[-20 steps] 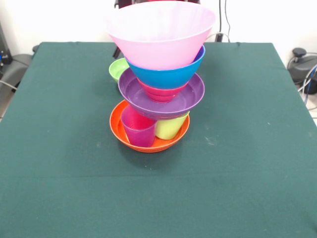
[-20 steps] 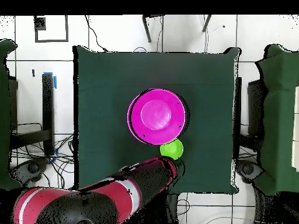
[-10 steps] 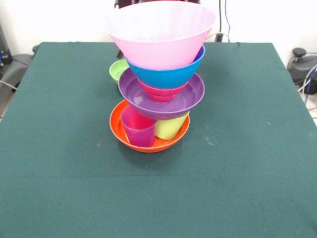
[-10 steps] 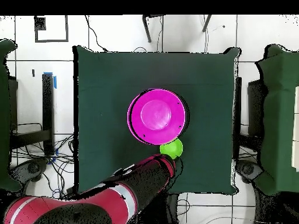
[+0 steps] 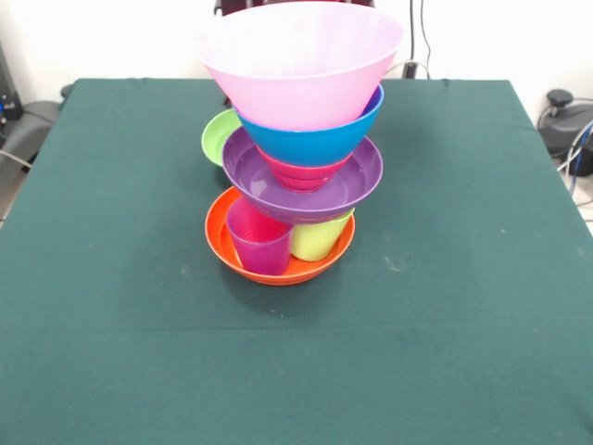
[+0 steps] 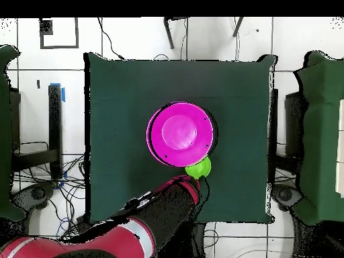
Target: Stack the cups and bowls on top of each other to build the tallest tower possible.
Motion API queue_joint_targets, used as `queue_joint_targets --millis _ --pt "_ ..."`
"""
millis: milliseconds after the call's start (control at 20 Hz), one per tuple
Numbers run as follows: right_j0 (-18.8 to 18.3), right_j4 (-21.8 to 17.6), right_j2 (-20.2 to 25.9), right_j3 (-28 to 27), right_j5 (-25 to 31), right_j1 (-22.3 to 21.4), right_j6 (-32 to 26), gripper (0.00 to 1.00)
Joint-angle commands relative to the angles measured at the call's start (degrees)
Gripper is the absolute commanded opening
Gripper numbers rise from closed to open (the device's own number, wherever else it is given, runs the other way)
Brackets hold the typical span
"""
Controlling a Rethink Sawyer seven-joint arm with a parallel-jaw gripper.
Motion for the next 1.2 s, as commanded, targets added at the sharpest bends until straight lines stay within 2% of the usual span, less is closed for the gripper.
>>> queue_joint_targets --millis 50,350,700,1050,1200 --pt "-0.62 -2.69 7.61 -2.1 5.49 -3.28 -2.81 1.0" --pt "-1.51 -3.32 9.05 -1.96 7.28 -4.74 -3.52 1.0" --pt "-1.77 -3.96 9.97 -2.13 7.43 -4.46 -3.33 1.0" --pt "-3.65 -3.68 15.09 -2.76 5.92 -2.88 -2.62 1.0" --pt "-6.59 -3.72 19.16 -1.57 6.66 -3.2 -3.16 1.0"
